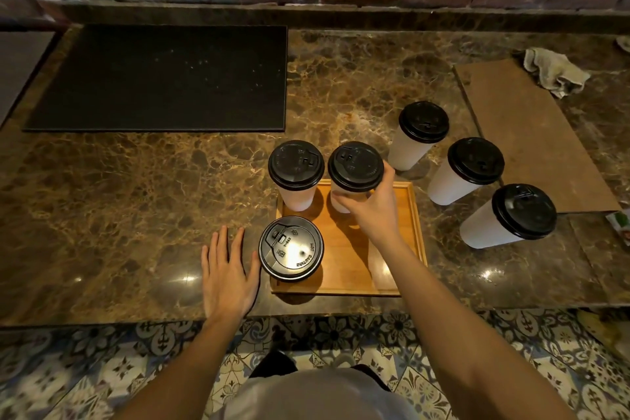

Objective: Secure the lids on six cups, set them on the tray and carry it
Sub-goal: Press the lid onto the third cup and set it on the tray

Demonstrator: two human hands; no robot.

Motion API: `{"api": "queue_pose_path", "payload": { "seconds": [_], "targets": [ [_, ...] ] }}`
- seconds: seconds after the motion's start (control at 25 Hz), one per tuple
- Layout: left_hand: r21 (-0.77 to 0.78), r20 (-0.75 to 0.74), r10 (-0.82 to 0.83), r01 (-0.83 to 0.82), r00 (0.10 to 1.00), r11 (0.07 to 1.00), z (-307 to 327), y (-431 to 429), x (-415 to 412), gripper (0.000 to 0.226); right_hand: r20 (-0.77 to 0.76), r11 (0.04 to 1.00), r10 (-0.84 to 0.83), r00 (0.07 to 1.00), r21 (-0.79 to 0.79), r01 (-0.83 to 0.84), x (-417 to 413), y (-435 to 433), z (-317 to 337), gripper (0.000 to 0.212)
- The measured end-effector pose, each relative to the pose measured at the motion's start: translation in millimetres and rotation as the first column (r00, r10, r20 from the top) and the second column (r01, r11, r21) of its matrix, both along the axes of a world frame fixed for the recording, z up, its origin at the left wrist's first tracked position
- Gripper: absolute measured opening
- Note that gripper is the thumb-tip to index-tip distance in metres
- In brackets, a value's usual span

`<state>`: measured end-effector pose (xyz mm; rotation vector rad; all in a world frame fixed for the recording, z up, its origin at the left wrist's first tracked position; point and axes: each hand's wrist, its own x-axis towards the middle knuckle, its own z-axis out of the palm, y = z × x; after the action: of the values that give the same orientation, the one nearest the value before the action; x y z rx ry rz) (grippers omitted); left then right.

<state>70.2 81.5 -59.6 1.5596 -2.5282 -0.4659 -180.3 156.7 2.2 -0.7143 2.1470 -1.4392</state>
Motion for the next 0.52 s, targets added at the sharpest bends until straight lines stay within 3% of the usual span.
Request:
{"api": "queue_pose_path", "payload": {
  "seconds": [0.32, 0.52],
  "targets": [
    [-0.001, 0.027, -0.014, 0.014, 1.0, 1.0, 2.0, 0.0, 0.2, 0.062, -0.001, 1.0, -0.021, 1.0, -0.009, 0.021, 4.5, -4.0, -1.8, 0.101],
    [-0.002, 0.04, -0.019, 0.019, 0.999, 1.0, 4.4, 0.9, 0.0, 0.062, 0.031, 0.999, 0.048, 0.998, -0.005, -0.048, 0.1, -1.3, 3.6, 0.103]
  ]
}}
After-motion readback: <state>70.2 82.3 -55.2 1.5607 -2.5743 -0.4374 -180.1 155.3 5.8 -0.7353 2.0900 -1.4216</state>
